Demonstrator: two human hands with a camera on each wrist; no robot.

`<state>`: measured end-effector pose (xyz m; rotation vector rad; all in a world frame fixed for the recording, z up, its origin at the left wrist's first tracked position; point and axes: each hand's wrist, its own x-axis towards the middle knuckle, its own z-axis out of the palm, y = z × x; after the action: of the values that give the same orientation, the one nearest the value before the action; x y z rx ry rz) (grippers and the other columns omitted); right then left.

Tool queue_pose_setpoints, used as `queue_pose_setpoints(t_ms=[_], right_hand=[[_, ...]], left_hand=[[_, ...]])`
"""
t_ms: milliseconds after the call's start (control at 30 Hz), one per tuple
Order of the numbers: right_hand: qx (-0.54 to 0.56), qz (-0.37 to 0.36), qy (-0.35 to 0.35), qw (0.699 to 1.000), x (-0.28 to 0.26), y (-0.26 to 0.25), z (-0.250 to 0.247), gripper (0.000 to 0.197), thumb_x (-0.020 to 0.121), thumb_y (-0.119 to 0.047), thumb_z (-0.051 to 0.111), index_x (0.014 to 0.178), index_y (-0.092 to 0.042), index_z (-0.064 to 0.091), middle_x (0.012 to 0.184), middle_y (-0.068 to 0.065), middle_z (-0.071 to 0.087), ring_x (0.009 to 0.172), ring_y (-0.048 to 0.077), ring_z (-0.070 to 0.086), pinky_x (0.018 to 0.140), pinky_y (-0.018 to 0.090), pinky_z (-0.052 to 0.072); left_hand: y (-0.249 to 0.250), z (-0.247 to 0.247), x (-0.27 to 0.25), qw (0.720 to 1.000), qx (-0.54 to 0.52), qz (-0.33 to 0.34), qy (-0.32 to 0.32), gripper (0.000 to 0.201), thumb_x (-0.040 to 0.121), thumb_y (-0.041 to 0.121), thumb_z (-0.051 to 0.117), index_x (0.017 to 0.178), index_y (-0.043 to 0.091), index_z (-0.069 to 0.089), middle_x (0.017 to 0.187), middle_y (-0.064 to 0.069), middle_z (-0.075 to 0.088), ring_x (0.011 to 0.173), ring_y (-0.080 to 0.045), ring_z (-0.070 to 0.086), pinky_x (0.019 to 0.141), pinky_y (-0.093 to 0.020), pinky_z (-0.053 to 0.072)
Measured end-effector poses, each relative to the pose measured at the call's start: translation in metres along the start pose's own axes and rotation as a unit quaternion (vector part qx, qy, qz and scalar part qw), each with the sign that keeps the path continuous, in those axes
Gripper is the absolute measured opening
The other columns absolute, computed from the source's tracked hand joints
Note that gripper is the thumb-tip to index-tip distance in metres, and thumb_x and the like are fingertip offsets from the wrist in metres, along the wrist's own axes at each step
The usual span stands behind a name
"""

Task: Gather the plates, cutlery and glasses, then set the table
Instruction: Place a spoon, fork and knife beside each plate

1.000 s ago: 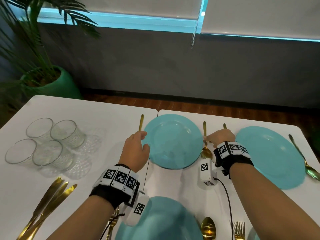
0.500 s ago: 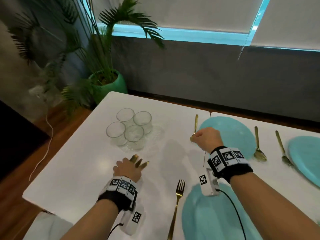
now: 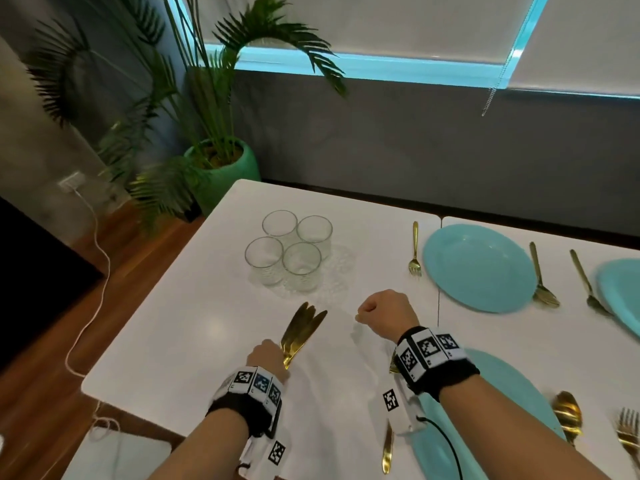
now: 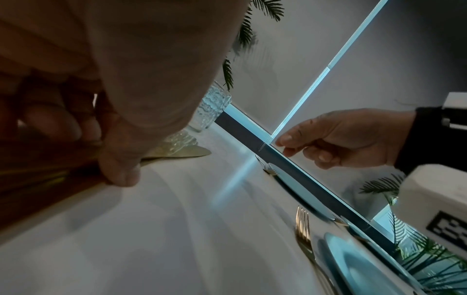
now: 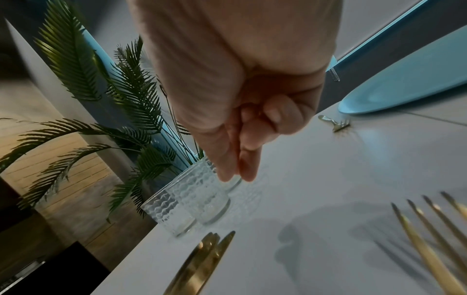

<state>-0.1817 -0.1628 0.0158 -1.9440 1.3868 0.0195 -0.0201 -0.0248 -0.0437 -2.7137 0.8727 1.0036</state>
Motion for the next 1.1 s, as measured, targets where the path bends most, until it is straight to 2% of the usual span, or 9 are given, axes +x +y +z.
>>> queue_pose_setpoints(t_ms=[233, 533, 667, 700, 767, 833, 900, 1000, 1100], right_hand=[[-0.004, 0.021, -0.003, 1.0, -0.017, 0.02, 0.011, 0.016, 0.084, -0.026, 0.067, 0.094, -0.016, 0.075, 0.103, -0.001, 0.073, 0.1, 0.015, 0.064, 0.088, 0.025, 0.051], [-0.009, 0.031, -0.008, 0.999, -0.02, 0.027, 0.01, 0.015, 0.084, -0.023, 0.066, 0.095, -0.016, 0.074, 0.105, 0.0, 0.071, 0.101, 0.017, 0.064, 0.091, 0.03, 0.053], [-0.009, 0.03, -0.013, 0.999, -0.026, 0.031, 0.014, 0.015, 0.084, -0.024, 0.066, 0.094, -0.016, 0.074, 0.105, 0.0, 0.071, 0.1, 0.016, 0.064, 0.09, 0.029, 0.053], [-0.009, 0.03, -0.017, 0.999, -0.029, 0.032, 0.017, 0.015, 0.084, -0.024, 0.066, 0.094, -0.016, 0.074, 0.104, 0.0, 0.072, 0.1, 0.016, 0.065, 0.09, 0.029, 0.053], [0.002, 0.03, -0.026, 0.999, -0.035, 0.034, 0.023, 0.016, 0.084, -0.023, 0.066, 0.094, -0.014, 0.075, 0.101, 0.001, 0.072, 0.094, 0.016, 0.065, 0.086, 0.028, 0.054], [0.045, 0.032, -0.05, 0.997, -0.041, 0.033, 0.031, 0.016, 0.084, -0.021, 0.067, 0.093, -0.01, 0.074, 0.092, 0.002, 0.071, 0.075, 0.014, 0.063, 0.076, 0.028, 0.056], [0.094, 0.041, -0.081, 0.991, -0.049, 0.031, 0.039, 0.02, 0.085, -0.024, 0.067, 0.093, -0.007, 0.074, 0.082, 0.001, 0.068, 0.058, 0.011, 0.055, 0.063, 0.025, 0.053], [0.139, 0.041, -0.113, 0.983, -0.057, 0.027, 0.043, 0.025, 0.087, -0.033, 0.063, 0.092, -0.011, 0.073, 0.078, -0.003, 0.068, 0.053, 0.01, 0.053, 0.058, 0.022, 0.049], [0.203, 0.044, -0.11, 0.972, -0.061, 0.025, 0.036, 0.021, 0.09, -0.031, 0.061, 0.098, -0.015, 0.071, 0.077, -0.008, 0.066, 0.052, 0.006, 0.05, 0.05, 0.017, 0.043]], left_hand=[[0.001, 0.012, -0.012, 0.997, 0.056, 0.031, 0.05, 0.033, 0.097, 0.026, 0.045, 0.126, 0.009, 0.042, 0.133, -0.008, 0.048, 0.125, -0.021, 0.048, 0.102, -0.027, 0.038], [0.01, 0.012, -0.018, 0.996, 0.021, 0.051, 0.067, 0.028, 0.097, 0.011, 0.04, 0.124, 0.004, 0.043, 0.131, -0.011, 0.052, 0.123, -0.022, 0.052, 0.1, -0.027, 0.04], [0.008, 0.018, -0.019, 0.994, 0.025, 0.077, 0.07, 0.03, 0.099, 0.006, 0.031, 0.126, 0.002, 0.043, 0.11, -0.006, 0.055, 0.123, -0.024, 0.05, 0.101, -0.028, 0.038], [0.007, 0.019, -0.02, 0.994, 0.022, 0.083, 0.07, 0.03, 0.099, 0.006, 0.029, 0.125, 0.002, 0.043, 0.113, -0.008, 0.055, 0.122, -0.024, 0.05, 0.1, -0.028, 0.038], [0.005, 0.019, -0.022, 0.993, 0.004, 0.097, 0.067, 0.028, 0.1, 0.008, 0.03, 0.123, 0.002, 0.045, 0.125, -0.012, 0.055, 0.12, -0.024, 0.053, 0.098, -0.027, 0.039], [0.003, 0.019, -0.025, 0.991, -0.046, 0.122, 0.023, 0.027, 0.1, 0.013, 0.033, 0.12, 0.003, 0.049, 0.122, -0.013, 0.058, 0.112, -0.026, 0.056, 0.091, -0.028, 0.042], [0.007, 0.018, -0.029, 0.973, -0.161, 0.156, -0.053, 0.022, 0.098, 0.018, 0.04, 0.11, 0.008, 0.055, 0.105, -0.012, 0.061, 0.092, -0.024, 0.058, 0.08, -0.031, 0.043], [0.023, 0.017, -0.043, 0.898, -0.378, 0.169, -0.152, 0.017, 0.094, 0.009, 0.046, 0.085, 0.011, 0.06, 0.07, -0.006, 0.052, 0.06, -0.016, 0.045, 0.061, -0.028, 0.035], [0.037, 0.013, -0.059, 0.862, -0.442, 0.172, -0.181, 0.023, 0.094, 0.005, 0.043, 0.081, 0.009, 0.061, 0.052, 0.001, 0.044, 0.044, -0.009, 0.037, 0.047, -0.022, 0.028]])
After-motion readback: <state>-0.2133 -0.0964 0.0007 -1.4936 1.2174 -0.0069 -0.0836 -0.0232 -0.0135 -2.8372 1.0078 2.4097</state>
